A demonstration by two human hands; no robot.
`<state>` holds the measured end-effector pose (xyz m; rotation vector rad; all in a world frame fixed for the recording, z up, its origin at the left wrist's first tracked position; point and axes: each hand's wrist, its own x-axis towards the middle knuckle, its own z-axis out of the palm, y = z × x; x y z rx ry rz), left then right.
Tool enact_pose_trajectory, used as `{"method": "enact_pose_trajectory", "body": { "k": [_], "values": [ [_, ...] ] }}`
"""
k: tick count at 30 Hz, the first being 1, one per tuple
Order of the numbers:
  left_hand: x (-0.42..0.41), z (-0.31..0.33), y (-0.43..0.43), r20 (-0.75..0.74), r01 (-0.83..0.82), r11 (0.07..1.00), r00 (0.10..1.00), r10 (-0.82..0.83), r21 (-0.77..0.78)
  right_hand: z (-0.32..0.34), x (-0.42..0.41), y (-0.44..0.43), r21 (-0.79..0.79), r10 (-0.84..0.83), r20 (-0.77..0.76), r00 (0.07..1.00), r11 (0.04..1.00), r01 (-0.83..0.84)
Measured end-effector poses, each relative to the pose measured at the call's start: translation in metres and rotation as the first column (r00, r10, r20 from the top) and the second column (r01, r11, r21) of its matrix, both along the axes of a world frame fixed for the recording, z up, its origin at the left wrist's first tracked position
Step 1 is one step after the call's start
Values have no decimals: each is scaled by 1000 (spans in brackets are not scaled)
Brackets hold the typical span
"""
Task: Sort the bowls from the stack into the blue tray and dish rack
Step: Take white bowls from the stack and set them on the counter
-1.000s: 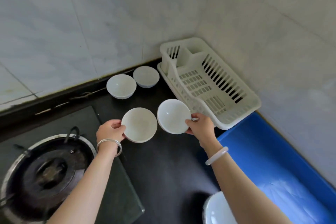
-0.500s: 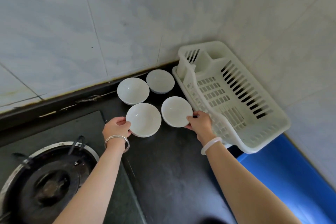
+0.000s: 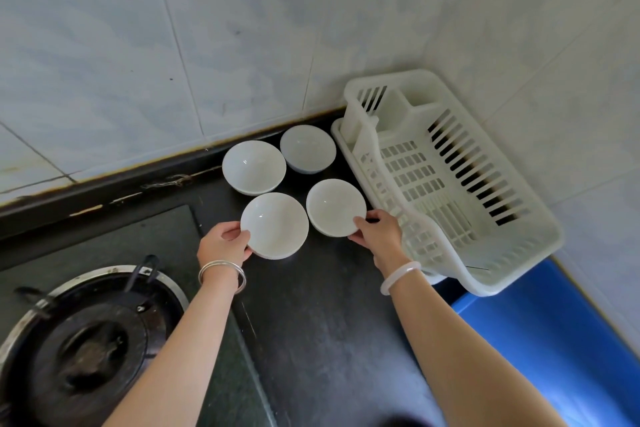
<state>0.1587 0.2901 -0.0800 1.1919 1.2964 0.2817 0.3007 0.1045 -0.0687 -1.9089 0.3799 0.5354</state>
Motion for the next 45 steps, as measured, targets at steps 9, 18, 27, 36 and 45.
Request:
{"method": "enact_pose_trajectory", "body": {
  "k": [9, 18, 27, 36, 45],
  "values": [
    [-23, -2, -29, 182, 19, 924, 982, 55, -381, -8, -26, -10, 449, -45, -203, 978, 883, 134],
    [-13, 4, -37, 226, -53, 924, 963, 148, -379, -7, -21, 1, 470, -108, -203, 973, 861, 194],
    [-9, 0, -41, 181, -105, 940, 969, 170, -326, -6, -12, 10, 445, -95, -197, 976, 878, 175],
    [-9, 1, -47, 182, -144, 944, 962, 205, -297, -1, -15, 5, 395, -29, -208, 978, 912, 111],
    [-30, 4, -81, 179, 39, 984, 984, -8, -173, 29, -42, -36, 173, 166, -31, 986, 972, -159]
  ]
}}
